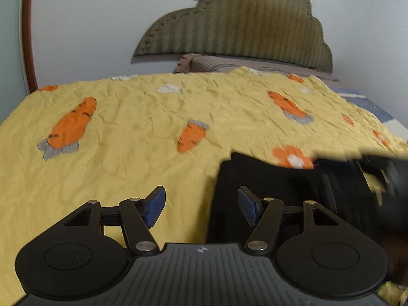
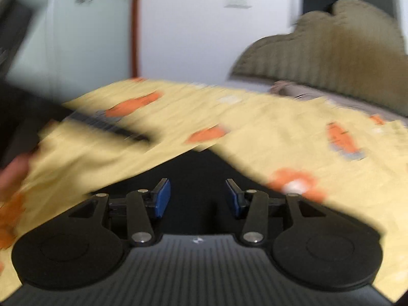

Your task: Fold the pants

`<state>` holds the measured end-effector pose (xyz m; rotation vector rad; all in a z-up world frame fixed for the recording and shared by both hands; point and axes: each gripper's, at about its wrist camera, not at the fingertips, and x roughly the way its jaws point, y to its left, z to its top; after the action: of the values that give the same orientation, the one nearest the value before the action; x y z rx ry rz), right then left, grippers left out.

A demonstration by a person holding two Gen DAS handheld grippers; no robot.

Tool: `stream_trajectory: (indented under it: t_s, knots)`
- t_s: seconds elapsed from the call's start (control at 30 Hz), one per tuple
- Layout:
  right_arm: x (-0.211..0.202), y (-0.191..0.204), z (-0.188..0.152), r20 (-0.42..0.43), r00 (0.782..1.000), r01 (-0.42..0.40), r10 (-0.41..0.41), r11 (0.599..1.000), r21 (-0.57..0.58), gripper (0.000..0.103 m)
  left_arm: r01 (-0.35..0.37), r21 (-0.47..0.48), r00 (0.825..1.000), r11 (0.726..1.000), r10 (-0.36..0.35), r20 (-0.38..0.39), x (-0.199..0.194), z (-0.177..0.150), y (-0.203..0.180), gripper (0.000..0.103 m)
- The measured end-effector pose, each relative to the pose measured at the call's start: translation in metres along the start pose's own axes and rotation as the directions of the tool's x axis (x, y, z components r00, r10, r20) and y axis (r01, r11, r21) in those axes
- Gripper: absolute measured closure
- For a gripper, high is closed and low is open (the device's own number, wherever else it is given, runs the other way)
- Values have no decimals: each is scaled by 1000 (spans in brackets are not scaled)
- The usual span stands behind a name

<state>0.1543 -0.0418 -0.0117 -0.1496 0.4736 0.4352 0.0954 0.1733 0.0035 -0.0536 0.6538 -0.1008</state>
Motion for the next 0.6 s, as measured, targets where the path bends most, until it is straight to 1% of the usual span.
stream_trajectory:
  t_s: [0.03,0.07,0.1,0.13,0.17,0.2,0.23,0.27,0.3,0.33,0.37,0.4,0.43,0.47,0.5,0.53,0.57,0.6]
  knots:
    - [4,-9,5,-2,1000,18,-18,1000,9,59,1,20,1000,1000,-1,0,-1,-5,-5,41]
    - [12,-18,11,-9,1000,15,-15,999,28,59,-3,45,1000,999,3,4,-1,-9,-10,41]
    - [22,-27,17,-22,1000,-8,9,998,61,60,-7,68,1000,998,7,3,1,-14,-14,41]
    - [31,-33,22,-34,999,-36,40,994,99,64,-11,87,1000,996,12,-16,7,-18,-19,41]
    - [42,-39,26,-43,995,-80,87,986,149,69,-18,93,998,995,23,-51,15,-23,-21,41]
    - [52,-42,29,-56,990,-120,132,975,186,71,-27,90,996,996,35,-83,24,-29,-21,41]
    - [62,-42,27,-70,982,-155,174,964,215,74,-31,74,996,997,37,-81,29,-34,-20,41]
    - [77,-41,27,-94,973,-183,211,954,239,74,-24,55,998,998,28,-63,29,-35,-17,41]
    - [89,-38,26,-123,968,-185,220,952,245,74,-22,43,998,999,25,-62,29,-34,-14,41]
    - [103,-34,23,-162,967,-159,197,962,222,77,-30,34,997,999,32,-63,28,-32,-12,40]
    - [111,-28,18,-190,969,-123,156,977,173,78,-44,33,997,999,46,-62,25,-30,-11,40]
    - [118,-25,15,-185,975,-100,123,987,127,78,-60,42,997,997,62,-49,21,-29,-10,40]
    - [120,-25,16,-188,975,-93,116,988,127,78,-80,57,996,995,82,-26,15,-28,-11,40]
    - [118,-28,20,-191,975,-87,117,984,156,78,-101,72,995,992,101,1,9,-27,-13,41]
    - [111,-29,22,-173,979,-81,111,982,171,77,-113,82,993,990,111,29,4,-26,-14,41]
    - [102,-28,25,-142,984,-83,106,984,158,77,-109,87,993,990,105,45,1,-25,-16,41]
    - [93,-25,27,-120,988,-82,98,988,128,77,-87,92,996,992,84,39,2,-25,-18,41]
    - [88,-21,28,-109,989,-86,97,991,104,77,-65,99,998,993,64,14,7,-25,-20,41]
